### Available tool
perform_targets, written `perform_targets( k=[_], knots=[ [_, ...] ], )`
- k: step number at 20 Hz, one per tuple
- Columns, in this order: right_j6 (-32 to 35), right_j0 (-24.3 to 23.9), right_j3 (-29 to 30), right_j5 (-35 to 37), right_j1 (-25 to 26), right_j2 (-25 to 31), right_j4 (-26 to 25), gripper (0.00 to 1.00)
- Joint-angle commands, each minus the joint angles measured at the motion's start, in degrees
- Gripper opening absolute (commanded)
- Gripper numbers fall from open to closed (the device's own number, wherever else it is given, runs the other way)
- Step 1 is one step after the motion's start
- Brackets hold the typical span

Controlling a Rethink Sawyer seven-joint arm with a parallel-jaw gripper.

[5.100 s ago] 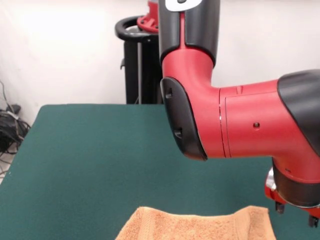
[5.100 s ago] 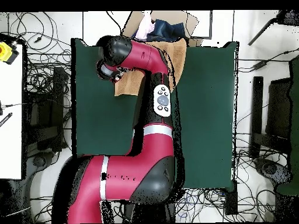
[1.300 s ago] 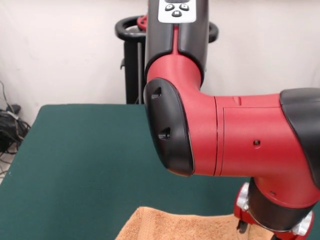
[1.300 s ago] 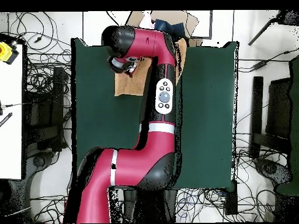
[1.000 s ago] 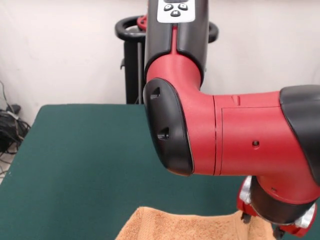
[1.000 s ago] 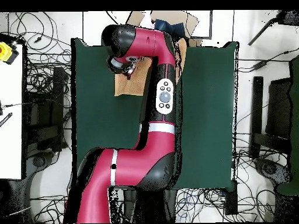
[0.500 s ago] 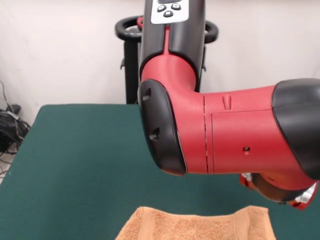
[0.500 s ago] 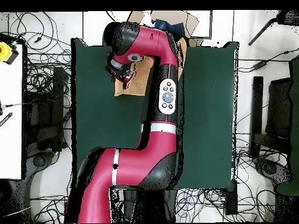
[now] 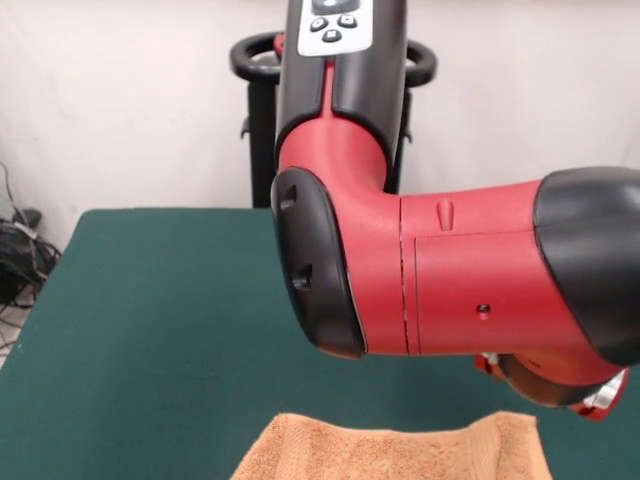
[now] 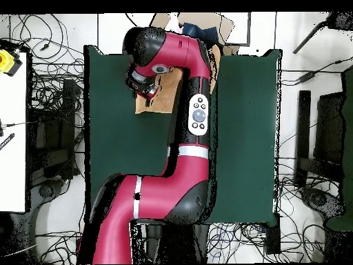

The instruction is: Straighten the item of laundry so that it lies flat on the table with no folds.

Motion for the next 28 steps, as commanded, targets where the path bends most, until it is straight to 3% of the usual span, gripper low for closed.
perform_targets(
  k=[1,6,11,28],
  knots=[
    [-10.38,-1.71,4.31,-6.16,4.13,5.29,-1.09,1.0],
    [-17.64,-2.83,2.97,-8.94,6.88,6.72,-1.69,1.0],
    [-20.03,-3.17,2.3,-9.71,7.72,6.29,-2.1,1.0],
    [-14.11,-2.0,2.76,-9.57,5.25,3.31,-1.16,1.0]
  ],
)
